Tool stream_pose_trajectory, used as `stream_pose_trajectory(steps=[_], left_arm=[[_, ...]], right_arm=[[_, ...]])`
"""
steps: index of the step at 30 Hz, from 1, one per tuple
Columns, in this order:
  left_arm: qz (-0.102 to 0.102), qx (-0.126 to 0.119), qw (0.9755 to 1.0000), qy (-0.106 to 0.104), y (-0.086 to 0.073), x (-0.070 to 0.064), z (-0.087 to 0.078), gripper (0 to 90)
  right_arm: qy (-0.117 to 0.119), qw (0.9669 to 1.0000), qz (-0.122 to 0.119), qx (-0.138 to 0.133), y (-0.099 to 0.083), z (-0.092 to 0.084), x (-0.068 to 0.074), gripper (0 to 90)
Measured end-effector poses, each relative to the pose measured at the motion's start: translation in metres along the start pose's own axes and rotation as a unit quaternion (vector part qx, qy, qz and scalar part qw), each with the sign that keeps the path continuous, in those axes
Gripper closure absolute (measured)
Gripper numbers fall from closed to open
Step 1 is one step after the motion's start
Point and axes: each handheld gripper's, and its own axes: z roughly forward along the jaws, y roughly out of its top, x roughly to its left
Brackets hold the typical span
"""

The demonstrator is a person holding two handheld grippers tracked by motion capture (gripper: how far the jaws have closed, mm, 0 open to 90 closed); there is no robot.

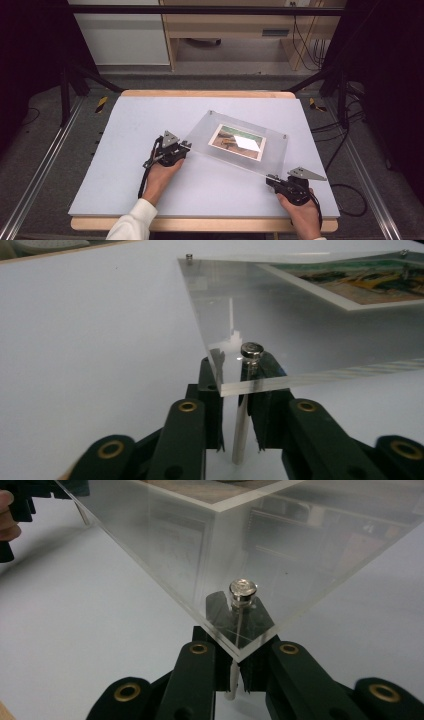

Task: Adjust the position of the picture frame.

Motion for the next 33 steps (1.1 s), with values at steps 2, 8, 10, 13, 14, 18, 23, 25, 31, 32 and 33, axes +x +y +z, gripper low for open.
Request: stream_pose_trajectory(steps=[2,8,10,13,14,18,23,25,31,32,33], left_arm=[[0.002,-0.005,1.0,-0.003,0.001,-0.002,0.0,83.0],[-0.019,-0.01,0.9998,-0.004,0.004,-0.001,-0.002,83.9],[-0.02,-0.007,0.9998,-0.002,0.007,-0.002,-0.003,84.0],[-0.024,-0.004,0.9997,-0.002,0.01,-0.002,-0.003,84.0],[-0.024,-0.004,0.9997,-0.002,0.01,-0.002,-0.003,83.9],[-0.025,-0.003,0.9997,0.0,0.012,-0.003,-0.004,84.0],[-0.028,-0.004,0.9996,0.001,0.014,-0.003,-0.004,84.0],[-0.027,-0.002,0.9996,0.001,0.014,-0.003,-0.004,84.0],[-0.027,-0.002,0.9996,0.0,0.014,-0.003,-0.005,84.0],[-0.027,-0.002,0.9996,-0.001,0.014,-0.004,-0.005,84.0],[-0.024,-0.002,0.9997,0.0,0.015,-0.004,-0.005,84.1]], right_arm=[[0.0,1.0,-0.001,-0.002,0.0,0.0,0.0,84.9],[-0.001,0.9999,-0.001,-0.011,0.001,-0.001,0.0,84.7],[-0.004,0.9998,-0.006,-0.016,0.0,-0.001,0.0,84.4],[-0.01,0.9997,-0.01,-0.022,0.0,-0.001,0.0,83.2],[-0.012,0.9996,-0.009,-0.024,0.0,-0.001,0.0,82.1],[-0.014,0.9994,-0.004,-0.03,0.001,-0.002,-0.001,79.7],[-0.008,0.9992,0.003,-0.04,0.001,-0.003,-0.001,79.7],[-0.005,0.999,0.003,-0.045,0.002,-0.004,-0.002,80.4],[0.0,0.9986,0.011,-0.051,0.003,-0.005,-0.001,81.5],[0.001,0.9986,0.012,-0.052,0.003,-0.005,-0.001,83.3],[0.001,0.9986,0.012,-0.052,0.003,-0.005,-0.001,84.2]])
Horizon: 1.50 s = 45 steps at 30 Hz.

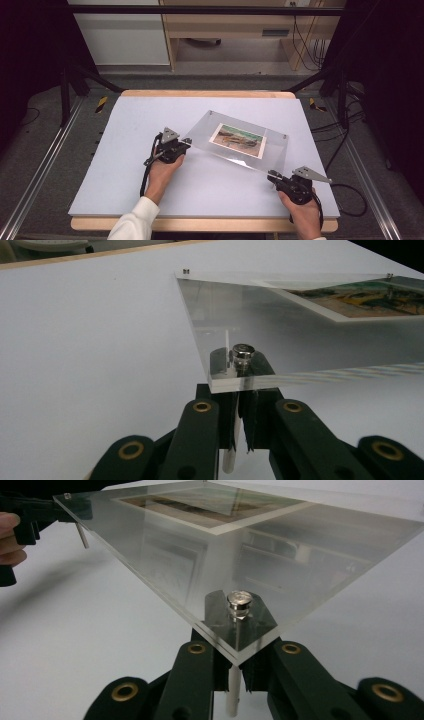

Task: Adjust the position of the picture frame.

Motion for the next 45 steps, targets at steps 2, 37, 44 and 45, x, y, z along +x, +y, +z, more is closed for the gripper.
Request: stream_pose_trajectory(steps=[2,37,44,45], left_arm=[[0.0,-0.002,1.0,-0.002,0.0,0.0,-0.001,84.2],[0.012,-0.097,0.9951,0.014,0.012,-0.009,-0.064,84.1],[0.013,-0.109,0.9936,0.029,0.01,-0.004,-0.081,83.9],[0.01,-0.11,0.9933,0.031,0.01,-0.002,-0.083,83.9]], right_arm=[[0.0,1.0,0.0,-0.003,0.001,-0.001,0.0,84.6],[0.015,0.9968,-0.042,-0.067,0.04,-0.012,0.011,83.5],[0.026,0.9961,-0.046,-0.07,0.05,-0.003,0.018,83.6],[0.028,0.996,-0.047,-0.071,0.051,-0.001,0.019,83.6]])
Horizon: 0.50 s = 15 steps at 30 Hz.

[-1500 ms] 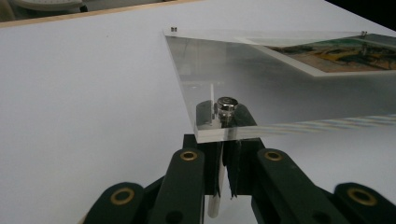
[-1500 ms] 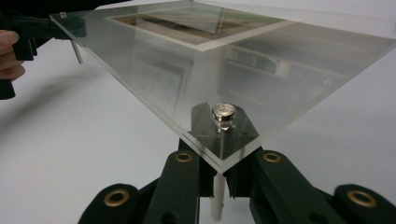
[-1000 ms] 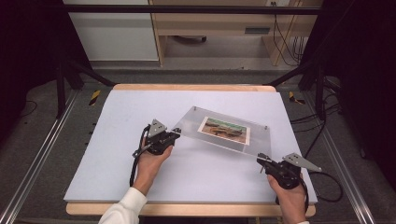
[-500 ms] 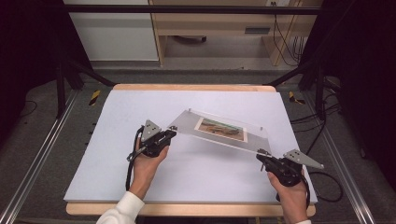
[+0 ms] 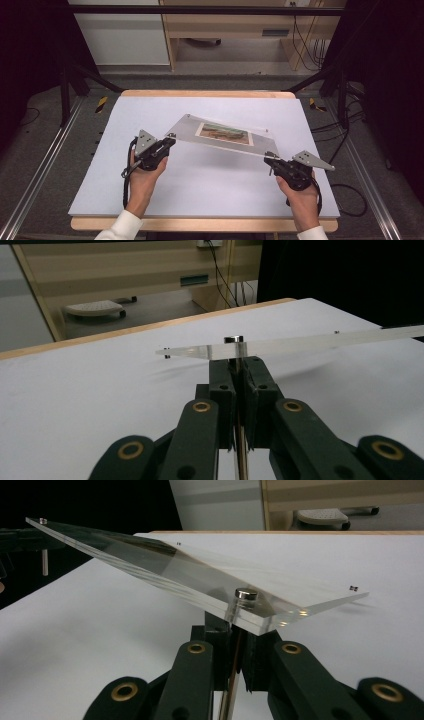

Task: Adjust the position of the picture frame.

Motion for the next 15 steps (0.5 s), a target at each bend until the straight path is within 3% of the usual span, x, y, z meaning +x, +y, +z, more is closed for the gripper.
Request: stream_pose_trajectory(steps=[15], left_arm=[[-0.008,-0.005,0.9993,0.035,-0.007,0.021,-0.029,83.5]], right_arm=[[0.031,0.9993,-0.016,0.011,0.012,0.036,0.016,83.7]])
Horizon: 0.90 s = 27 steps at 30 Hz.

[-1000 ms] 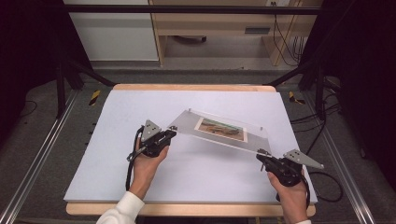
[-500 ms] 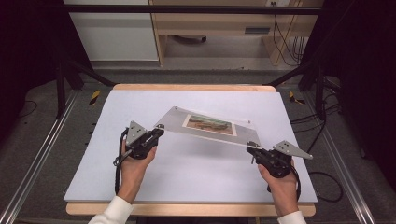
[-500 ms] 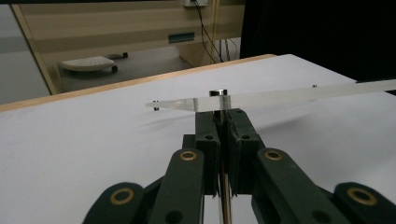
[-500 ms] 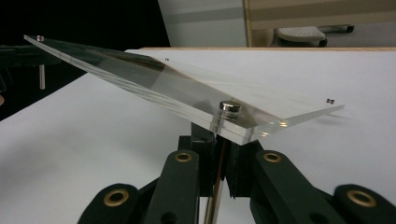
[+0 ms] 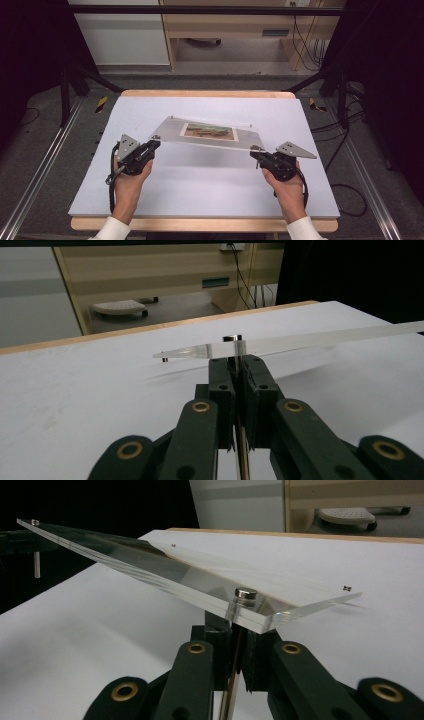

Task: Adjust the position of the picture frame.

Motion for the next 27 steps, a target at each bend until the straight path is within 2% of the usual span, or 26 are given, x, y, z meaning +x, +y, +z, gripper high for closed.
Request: stream_pose_trajectory(steps=[3,12,27], left_arm=[[-0.004,-0.003,1.0,0.008,-0.003,0.006,-0.007,83.5],[-0.011,-0.006,0.9997,0.019,-0.01,0.009,-0.021,83.3],[-0.011,-0.005,0.9996,0.024,-0.02,0.006,-0.021,82.8]], right_arm=[[0.005,1.0,-0.002,0.001,0.002,0.006,0.004,83.7],[0.013,0.9999,-0.008,0.004,0.004,0.015,0.012,83.8],[0.009,0.9999,-0.008,0.01,0.001,0.017,0.011,83.8]])
